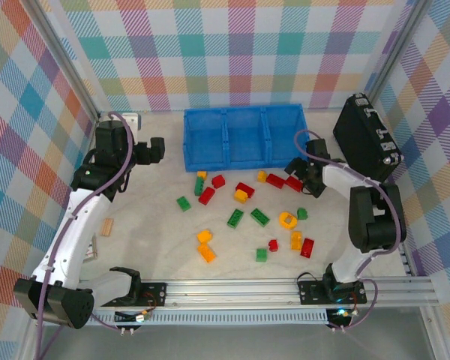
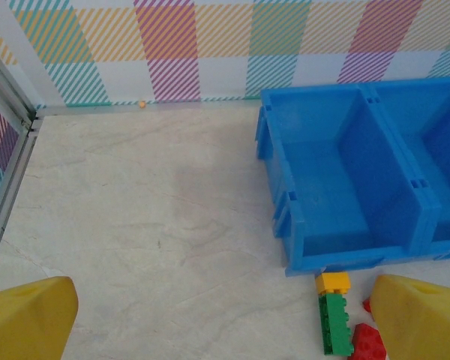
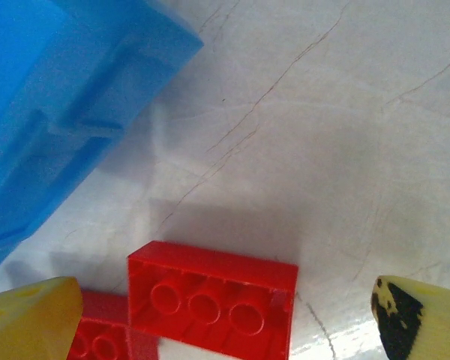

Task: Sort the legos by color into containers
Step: Pick up the lego from the middle-right of the table.

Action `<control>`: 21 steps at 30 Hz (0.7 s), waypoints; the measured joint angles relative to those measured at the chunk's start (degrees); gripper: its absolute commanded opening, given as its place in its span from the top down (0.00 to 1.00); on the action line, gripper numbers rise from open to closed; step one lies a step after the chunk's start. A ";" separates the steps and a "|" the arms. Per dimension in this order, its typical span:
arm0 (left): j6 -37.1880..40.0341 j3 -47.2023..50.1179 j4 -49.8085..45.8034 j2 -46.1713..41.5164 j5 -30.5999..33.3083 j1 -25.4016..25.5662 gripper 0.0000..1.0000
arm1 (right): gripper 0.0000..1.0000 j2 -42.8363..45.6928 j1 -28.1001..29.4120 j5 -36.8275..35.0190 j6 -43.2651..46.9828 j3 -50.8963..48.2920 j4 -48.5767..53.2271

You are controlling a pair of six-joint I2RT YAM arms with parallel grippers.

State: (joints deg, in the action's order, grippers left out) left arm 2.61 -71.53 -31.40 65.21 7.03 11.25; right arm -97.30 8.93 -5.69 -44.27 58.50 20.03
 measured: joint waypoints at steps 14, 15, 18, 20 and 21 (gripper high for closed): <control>0.50 0.00 0.04 -0.50 -0.15 0.00 0.00 | 0.14 -7.15 2.97 -4.09 3.85 5.88 3.23; 0.55 0.00 0.02 -0.57 -0.13 0.00 0.00 | 0.16 -7.19 3.10 -4.24 3.87 5.88 3.43; 0.87 0.00 0.04 -0.90 -0.13 0.00 0.00 | 0.23 -7.67 3.13 -4.57 4.20 5.92 3.63; 1.11 0.00 0.02 -1.11 -0.11 0.00 0.00 | 0.27 -7.89 3.15 -5.29 4.24 5.92 3.91; 1.16 0.00 0.02 -1.22 -0.11 0.00 0.00 | 0.28 -7.91 3.17 -5.31 4.28 5.92 4.04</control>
State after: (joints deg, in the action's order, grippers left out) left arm 3.77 -71.53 -31.38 63.99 6.92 11.25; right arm -105.21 12.10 -11.00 -39.99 64.42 24.08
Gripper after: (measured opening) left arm 0.999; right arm 0.743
